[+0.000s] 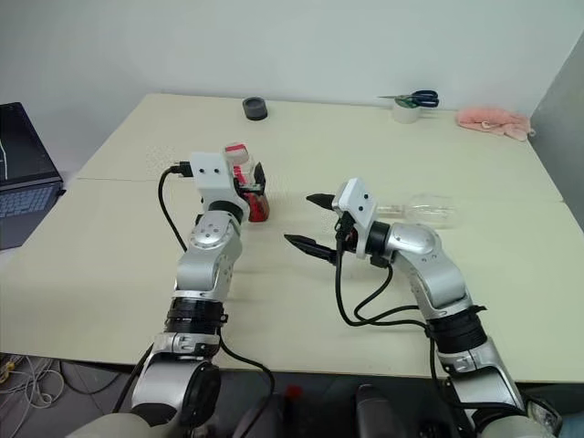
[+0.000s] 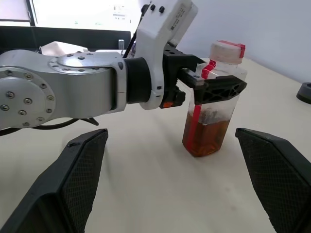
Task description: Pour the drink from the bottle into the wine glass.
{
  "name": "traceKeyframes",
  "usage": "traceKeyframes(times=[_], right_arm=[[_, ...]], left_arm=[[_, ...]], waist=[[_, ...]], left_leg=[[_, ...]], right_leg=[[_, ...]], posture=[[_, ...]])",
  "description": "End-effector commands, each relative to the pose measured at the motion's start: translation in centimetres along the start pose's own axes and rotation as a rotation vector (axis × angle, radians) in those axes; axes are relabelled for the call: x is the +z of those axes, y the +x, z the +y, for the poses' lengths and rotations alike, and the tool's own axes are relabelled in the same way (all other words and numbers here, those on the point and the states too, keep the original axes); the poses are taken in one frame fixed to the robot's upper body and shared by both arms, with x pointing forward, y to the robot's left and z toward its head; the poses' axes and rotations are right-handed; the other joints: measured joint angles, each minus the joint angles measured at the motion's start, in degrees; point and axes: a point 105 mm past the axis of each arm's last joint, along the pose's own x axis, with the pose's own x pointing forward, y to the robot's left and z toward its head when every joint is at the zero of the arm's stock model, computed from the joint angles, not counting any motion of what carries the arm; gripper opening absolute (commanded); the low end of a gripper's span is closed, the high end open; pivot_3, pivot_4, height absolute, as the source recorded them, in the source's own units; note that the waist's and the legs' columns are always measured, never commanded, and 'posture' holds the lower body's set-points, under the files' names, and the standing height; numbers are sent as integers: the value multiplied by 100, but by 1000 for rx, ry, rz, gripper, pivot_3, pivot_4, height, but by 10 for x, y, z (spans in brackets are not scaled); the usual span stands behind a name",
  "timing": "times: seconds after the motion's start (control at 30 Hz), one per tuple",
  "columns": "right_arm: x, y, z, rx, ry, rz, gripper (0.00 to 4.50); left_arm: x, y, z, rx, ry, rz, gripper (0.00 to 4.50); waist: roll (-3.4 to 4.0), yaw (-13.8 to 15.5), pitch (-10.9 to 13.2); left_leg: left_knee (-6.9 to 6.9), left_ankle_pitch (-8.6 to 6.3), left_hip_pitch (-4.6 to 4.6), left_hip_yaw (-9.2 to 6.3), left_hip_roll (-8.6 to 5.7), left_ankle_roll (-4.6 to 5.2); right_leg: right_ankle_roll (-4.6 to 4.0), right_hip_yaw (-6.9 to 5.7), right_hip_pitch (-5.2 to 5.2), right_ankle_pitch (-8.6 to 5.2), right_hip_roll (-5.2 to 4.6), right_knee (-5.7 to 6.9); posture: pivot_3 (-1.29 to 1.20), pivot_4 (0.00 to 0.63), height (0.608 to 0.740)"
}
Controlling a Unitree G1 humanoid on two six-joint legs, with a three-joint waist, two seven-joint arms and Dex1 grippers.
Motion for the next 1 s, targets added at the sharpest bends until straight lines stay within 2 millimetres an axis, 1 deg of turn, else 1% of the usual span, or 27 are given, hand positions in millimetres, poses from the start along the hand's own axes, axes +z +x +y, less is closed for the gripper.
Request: traceKeyframes(times=[0.03,0.1,0.27,0.3,0.4,0.47,0.57,0.6,0.67,0.73,0.8,0.87,0.93,1.0], right_arm=[[11,-1,2,5,-39,-24,4500],[10,-1,2,3,-41,-20,4500],[9,-6,3,-2,-45,-12,4500],[10,-7,3,-7,-46,-11,4500],[16,-10,1,-24,-50,-17,4500],[29,-11,-4,-45,-58,-26,4500],[60,-5,-23,-149,-41,-78,4500],[68,-2,-27,-168,-30,-85,4500],[81,6,-27,-169,-4,-98,4500],[83,14,-21,-148,38,-86,4500],[80,20,-16,-146,67,-49,4500],[77,24,-12,-143,102,-23,4500],[75,28,-3,-119,108,-9,4500],[68,33,-5,-159,117,12,4500]], left_arm=[[18,6,-6,-12,13,-76,4302],[19,8,-7,-18,40,-91,3911],[15,8,-6,-22,65,-97,2275],[14,7,-4,-20,67,-97,2114],[17,4,1,-32,73,-112,2111],[22,-3,6,-84,69,-130,2111],[32,-25,6,-262,11,-149,2111],[35,-34,3,-333,-5,-150,2111],[38,-50,-4,-468,-11,-143,2110],[40,-61,-9,-558,-25,-132,2110],[44,-68,-17,-632,-35,-127,2110],[46,-73,-24,-686,-27,-120,2110],[46,-76,-31,-717,-14,-114,2110],[45,-79,-39,-747,-6,-105,2110]], waist=[[0,-1,0],[0,-1,0],[0,3,0],[0,3,0],[0,-1,0],[0,-25,0],[6,-102,4],[7,-109,4],[7,-113,4],[7,-99,4],[7,-65,4],[7,-49,4],[6,-46,4],[7,-48,4]], left_leg=[[0,0,0,0,1,0],[-1,0,0,-1,1,0],[-1,0,-1,-1,-1,0],[-1,0,-1,0,-1,0],[-1,0,0,-2,0,0],[-1,0,1,-2,1,0],[-3,2,-2,2,10,-4],[-5,6,-3,2,8,-10],[-6,10,-6,-6,11,-16],[-9,9,-6,-11,11,-16],[-7,9,-8,-19,10,-16],[-3,9,-10,-17,3,-16],[-1,9,-10,-12,-2,-15],[-1,9,-9,-12,-2,-15]], right_leg=[[0,0,0,0,0,0],[0,-1,0,0,0,0],[0,-1,0,0,-2,-1],[0,0,0,0,-2,-1],[0,-1,0,0,-1,1],[0,-1,0,0,0,2],[-2,6,-9,1,0,5],[-2,6,-12,1,0,8],[-4,-2,-15,1,0,8],[-7,-9,-14,0,1,8],[-8,-20,-8,-1,1,4],[-7,-18,-6,-1,-4,3],[-7,-14,-5,-1,-9,3],[-7,-14,-5,-1,-9,2]], posture=[[0,150,740],[0,150,740],[0,150,740],[0,150,740],[0,150,740],[0,150,740],[0,150,740],[0,150,740],[0,150,740],[0,150,740],[0,150,740],[0,150,740],[0,150,740],[0,150,740]])
